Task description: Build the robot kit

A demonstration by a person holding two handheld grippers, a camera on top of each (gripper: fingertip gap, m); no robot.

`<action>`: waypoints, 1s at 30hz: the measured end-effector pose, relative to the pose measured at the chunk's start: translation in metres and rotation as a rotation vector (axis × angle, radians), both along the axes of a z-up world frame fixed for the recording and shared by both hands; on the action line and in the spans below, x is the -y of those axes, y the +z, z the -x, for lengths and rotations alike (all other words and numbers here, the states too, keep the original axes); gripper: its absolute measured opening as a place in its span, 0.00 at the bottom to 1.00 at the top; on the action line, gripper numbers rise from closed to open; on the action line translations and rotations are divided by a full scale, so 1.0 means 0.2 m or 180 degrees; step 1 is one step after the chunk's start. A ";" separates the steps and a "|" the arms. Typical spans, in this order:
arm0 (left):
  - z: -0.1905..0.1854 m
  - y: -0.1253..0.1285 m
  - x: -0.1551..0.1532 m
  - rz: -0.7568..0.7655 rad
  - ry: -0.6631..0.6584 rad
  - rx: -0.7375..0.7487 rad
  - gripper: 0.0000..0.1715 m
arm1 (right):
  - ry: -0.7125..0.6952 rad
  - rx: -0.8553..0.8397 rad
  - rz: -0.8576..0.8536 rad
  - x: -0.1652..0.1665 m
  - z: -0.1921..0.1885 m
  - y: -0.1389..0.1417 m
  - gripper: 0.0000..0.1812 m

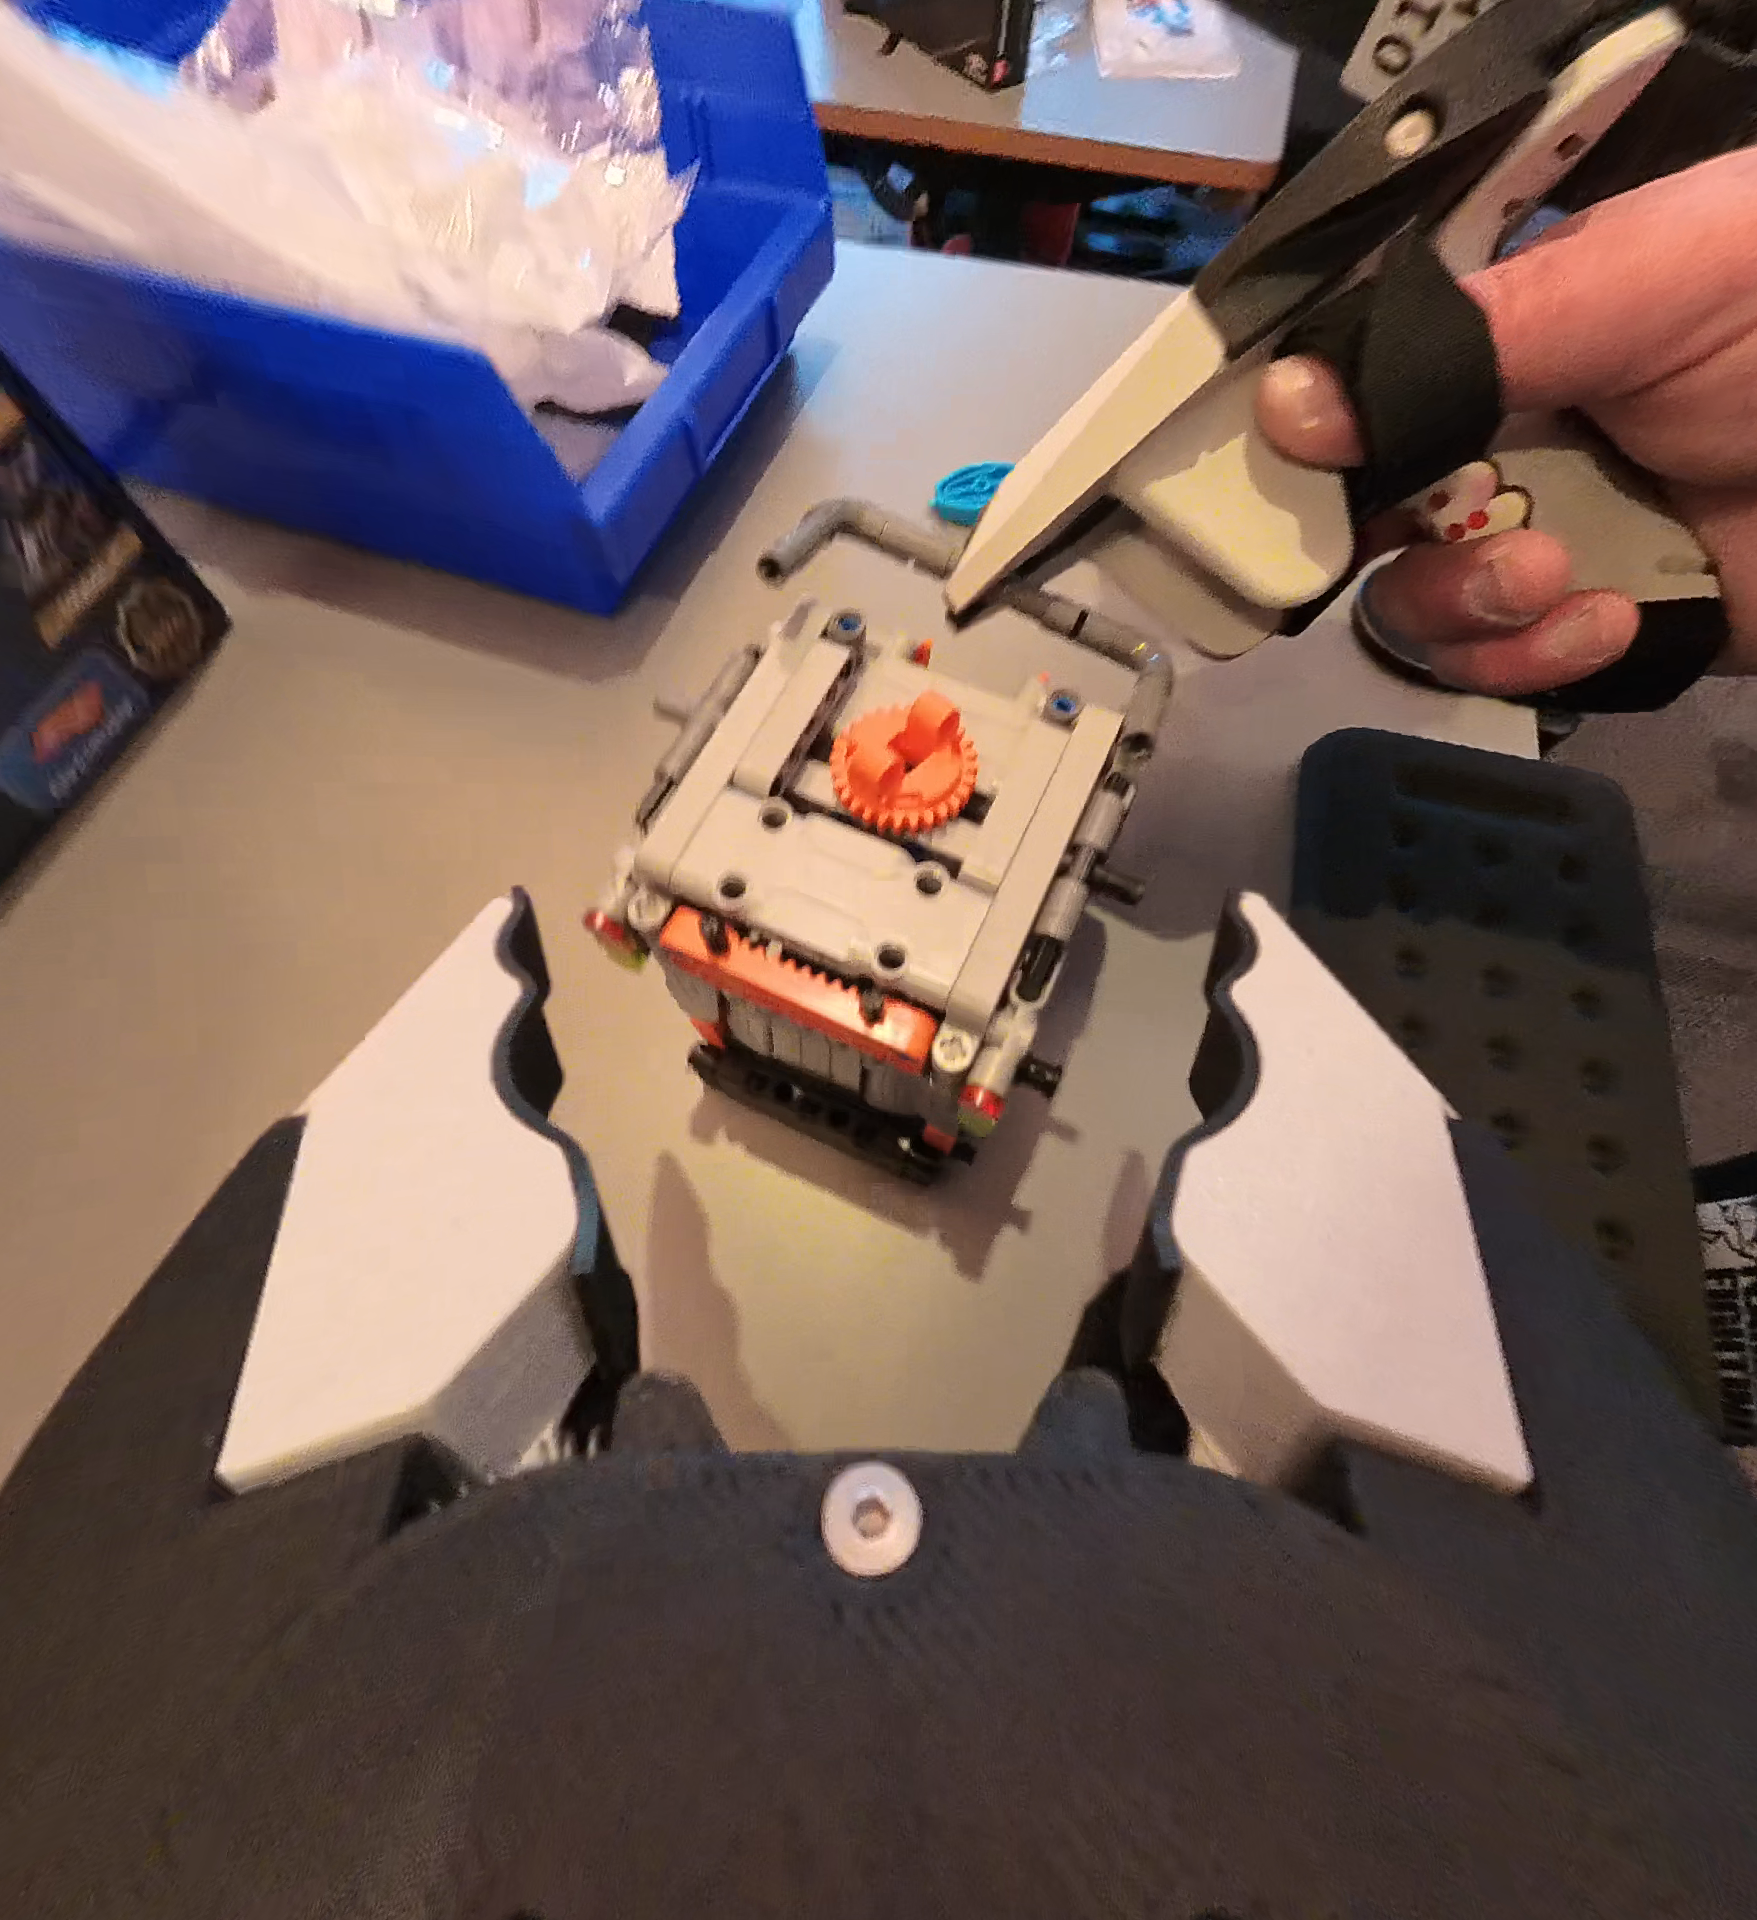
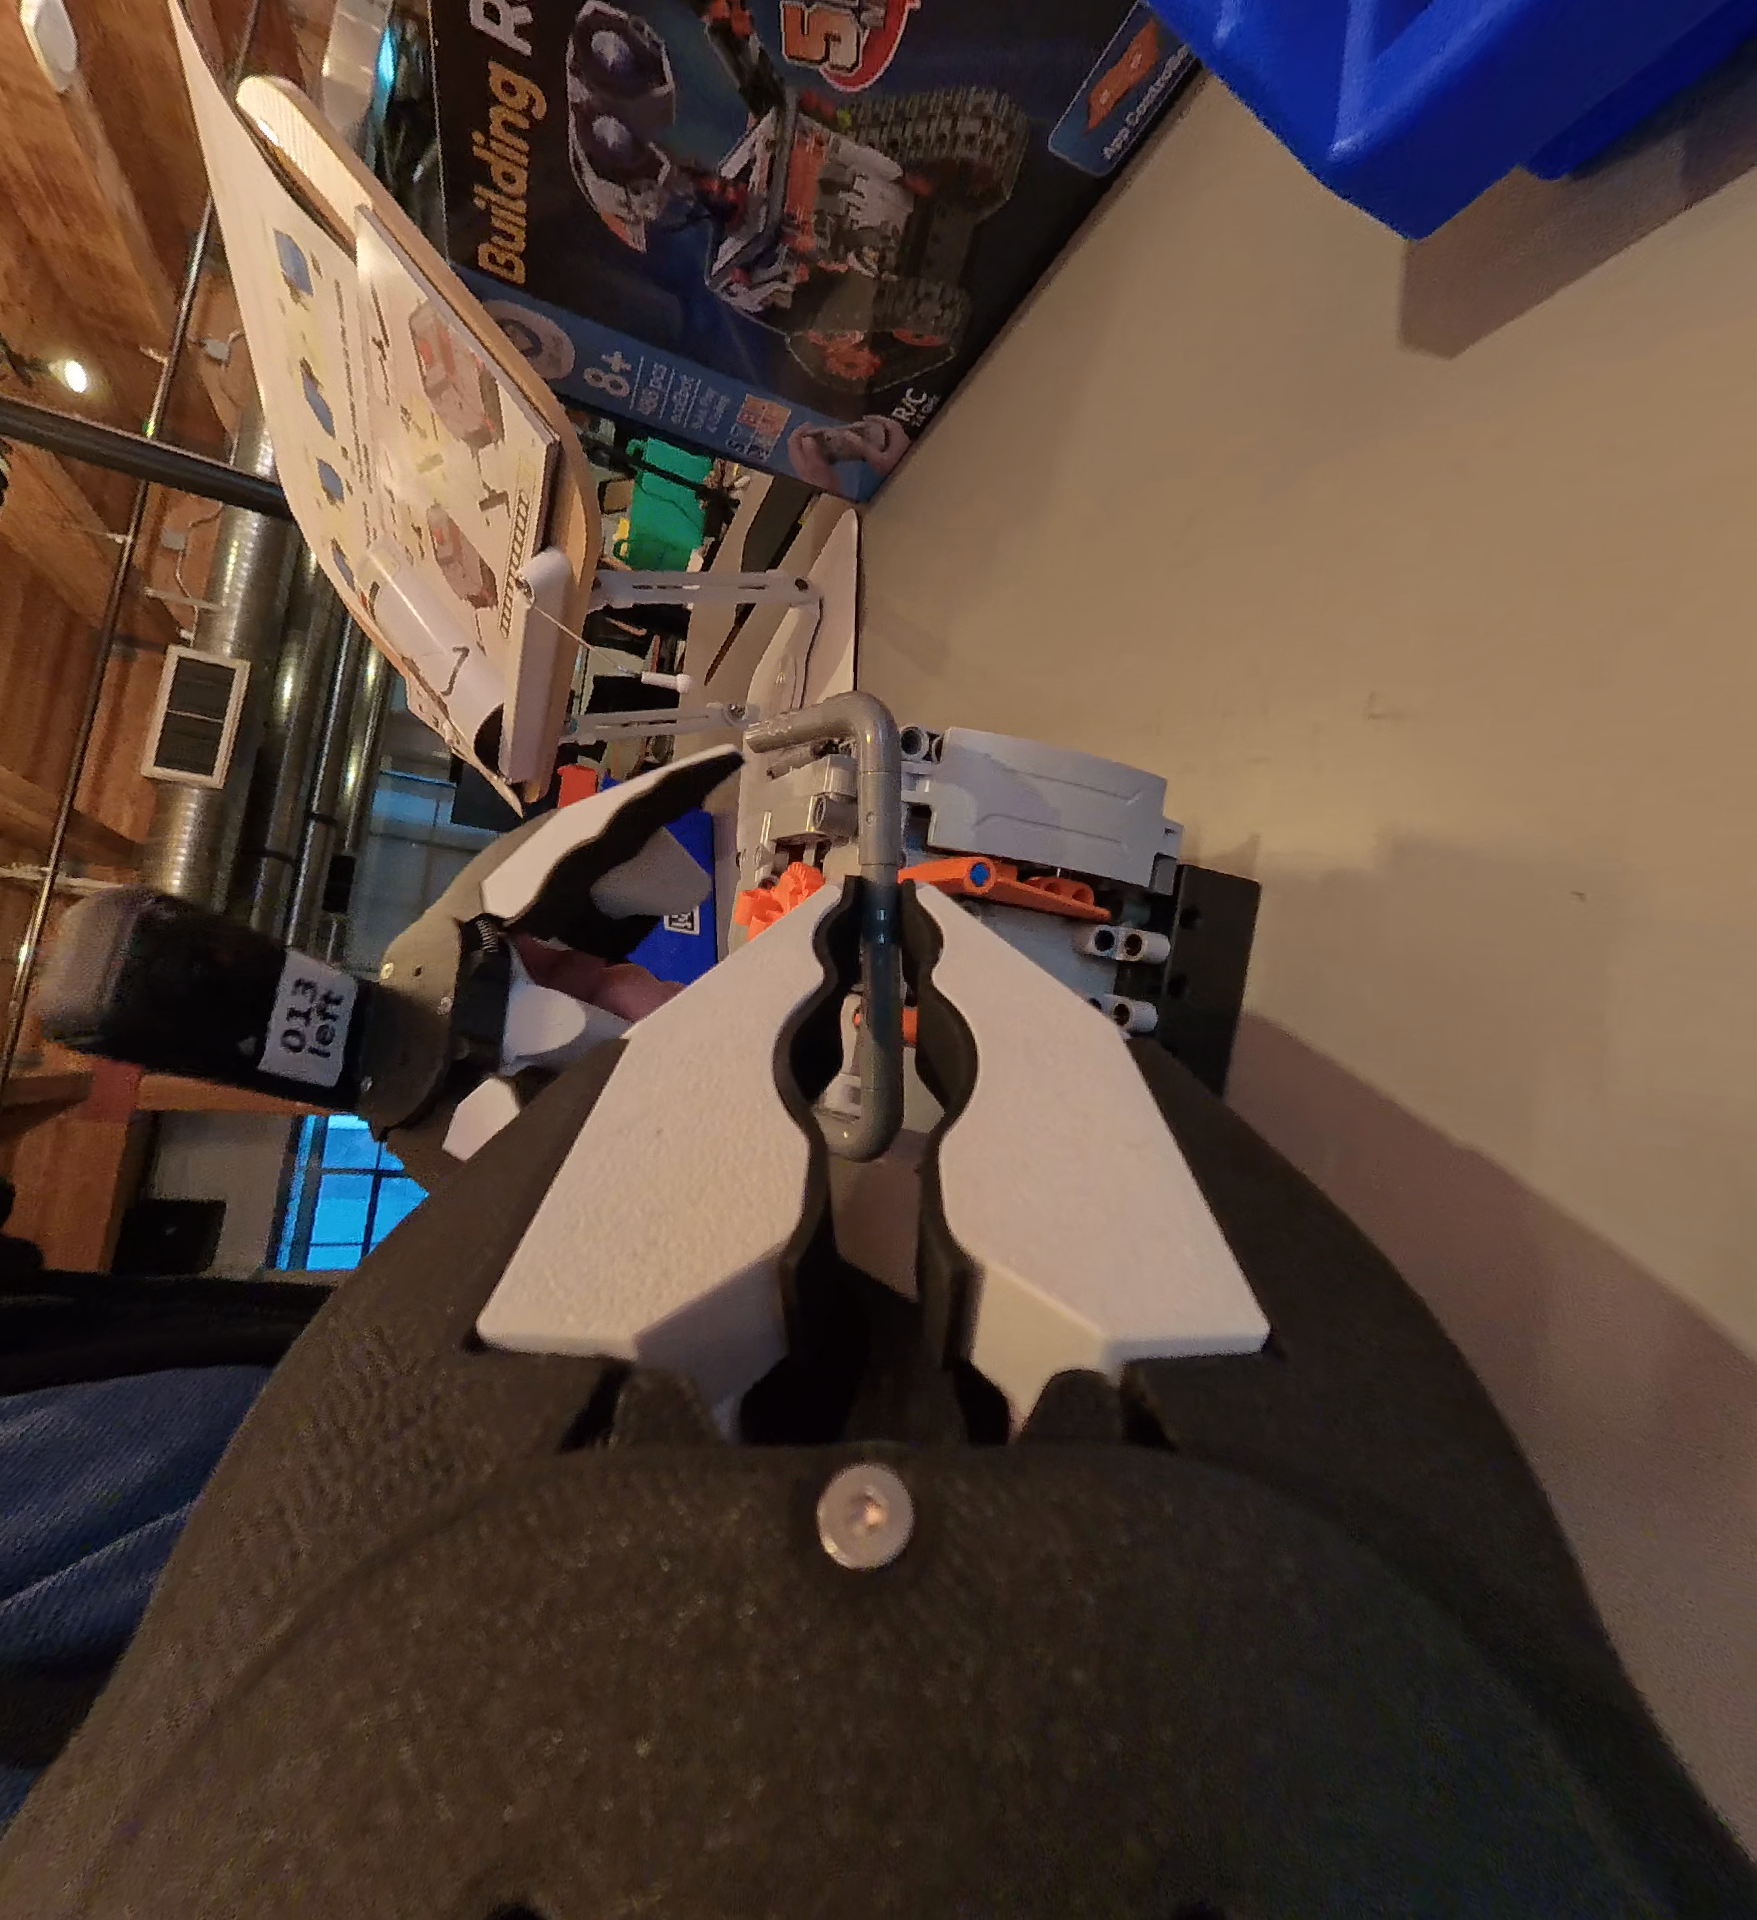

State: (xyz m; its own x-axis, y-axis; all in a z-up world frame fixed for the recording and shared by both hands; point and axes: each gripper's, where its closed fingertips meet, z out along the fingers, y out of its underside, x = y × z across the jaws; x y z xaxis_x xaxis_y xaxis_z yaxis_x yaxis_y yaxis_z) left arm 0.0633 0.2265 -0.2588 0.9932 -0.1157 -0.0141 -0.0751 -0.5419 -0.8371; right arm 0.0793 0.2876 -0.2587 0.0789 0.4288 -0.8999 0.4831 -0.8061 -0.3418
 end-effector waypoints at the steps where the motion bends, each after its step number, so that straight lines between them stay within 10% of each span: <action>1: -0.02 0.02 -0.02 -0.0043 -0.0104 -0.0072 0.72 | -0.0028 0.0008 -0.0017 0.00 0.00 0.00 0.02; 10: -0.12 0.02 -0.20 0.0281 -0.0813 -0.0573 0.74 | -0.0166 0.0043 -0.0102 -0.02 0.00 -0.02 0.02; 30: -0.14 -0.07 -0.26 0.0545 -0.0929 -0.0701 0.55 | -0.0108 -0.0142 -0.0104 0.00 -0.02 0.05 0.02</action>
State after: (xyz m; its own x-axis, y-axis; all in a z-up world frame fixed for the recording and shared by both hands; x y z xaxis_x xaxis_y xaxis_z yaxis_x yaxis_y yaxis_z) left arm 0.0905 0.2781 -0.2718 0.8937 -0.4115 -0.1789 -0.4138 -0.6016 -0.6832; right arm 0.0833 0.2870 -0.2484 0.0542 0.4559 -0.8884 0.4393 -0.8098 -0.3888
